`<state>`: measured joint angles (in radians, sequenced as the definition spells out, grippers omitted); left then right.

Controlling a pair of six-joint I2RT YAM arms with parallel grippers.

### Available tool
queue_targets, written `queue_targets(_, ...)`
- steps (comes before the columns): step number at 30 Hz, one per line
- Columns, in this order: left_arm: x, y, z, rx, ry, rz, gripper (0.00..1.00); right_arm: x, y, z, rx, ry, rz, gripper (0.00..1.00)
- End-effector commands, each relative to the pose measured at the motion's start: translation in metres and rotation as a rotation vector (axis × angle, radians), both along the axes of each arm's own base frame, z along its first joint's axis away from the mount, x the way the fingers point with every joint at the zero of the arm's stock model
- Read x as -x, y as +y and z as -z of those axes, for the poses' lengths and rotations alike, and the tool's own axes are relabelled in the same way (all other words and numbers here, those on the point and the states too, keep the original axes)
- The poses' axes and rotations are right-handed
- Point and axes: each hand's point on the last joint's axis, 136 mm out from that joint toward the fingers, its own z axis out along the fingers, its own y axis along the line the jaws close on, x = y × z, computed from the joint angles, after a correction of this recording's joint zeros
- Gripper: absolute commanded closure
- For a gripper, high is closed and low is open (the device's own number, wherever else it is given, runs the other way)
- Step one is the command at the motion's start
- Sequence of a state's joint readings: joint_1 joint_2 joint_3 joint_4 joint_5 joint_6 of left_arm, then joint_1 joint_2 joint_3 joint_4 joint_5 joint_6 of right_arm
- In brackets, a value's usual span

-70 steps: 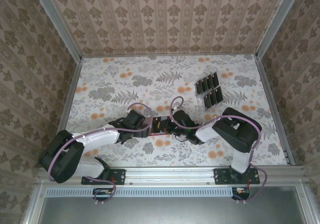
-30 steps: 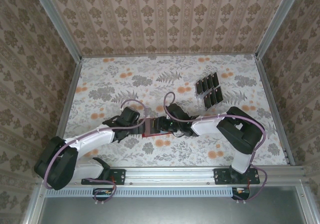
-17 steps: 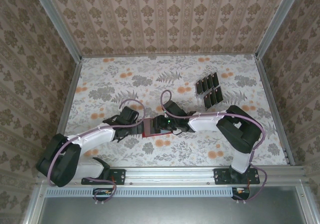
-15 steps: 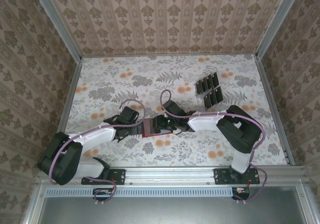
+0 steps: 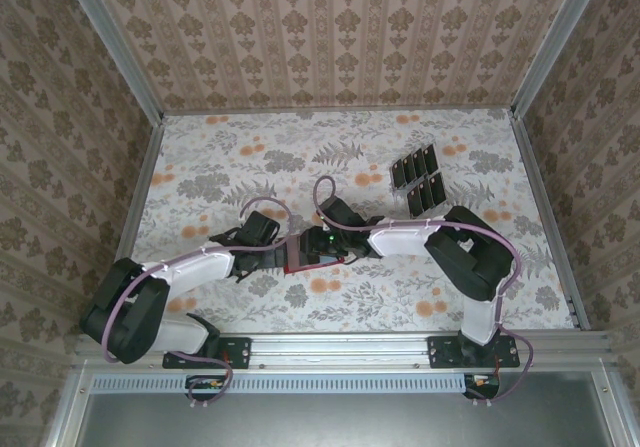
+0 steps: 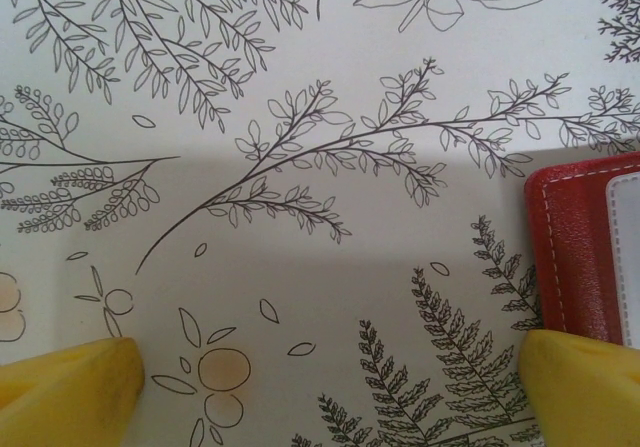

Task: Put the credit cards into the card holder

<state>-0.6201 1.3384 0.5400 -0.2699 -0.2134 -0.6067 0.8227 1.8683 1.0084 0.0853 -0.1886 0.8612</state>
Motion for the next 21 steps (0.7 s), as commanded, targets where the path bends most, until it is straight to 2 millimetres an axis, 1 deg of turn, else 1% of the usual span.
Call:
queue_targets(1, -0.001, -0.006, 0.005, 0.034, 0.025, -0.003, 0.00, 0.007, 0.007, 0.006, 0.024, 0.018, -0.039, 0.51)
queue_targets(5, -0.001, -0.007, 0.004, 0.036, 0.023, 0.000, 0.01, 0.009, 0.010, 0.005, 0.038, 0.013, -0.053, 0.51)
queue_targets(9, -0.002, -0.007, 0.002, 0.036, 0.018, 0.001, 0.00, 0.006, -0.003, 0.002, 0.098, -0.016, -0.046, 0.50)
queue_targets(12, -0.002, -0.006, 0.000, 0.035, 0.015, 0.001, 0.00, 0.001, -0.015, -0.004, 0.147, -0.038, -0.035, 0.49)
queue_targets(14, -0.004, -0.006, -0.002, 0.038, 0.011, -0.002, 0.00, -0.001, -0.019, -0.007, 0.160, -0.049, -0.034, 0.49)
queue_targets(18, -0.005, -0.005, -0.007, 0.043, -0.001, -0.013, 0.01, -0.002, -0.018, -0.010, 0.163, -0.055, -0.043, 0.49)
queue_targets(21, -0.005, -0.002, -0.008, 0.035, 0.001, -0.025, 0.01, -0.003, -0.015, -0.007, 0.154, -0.046, -0.048, 0.50)
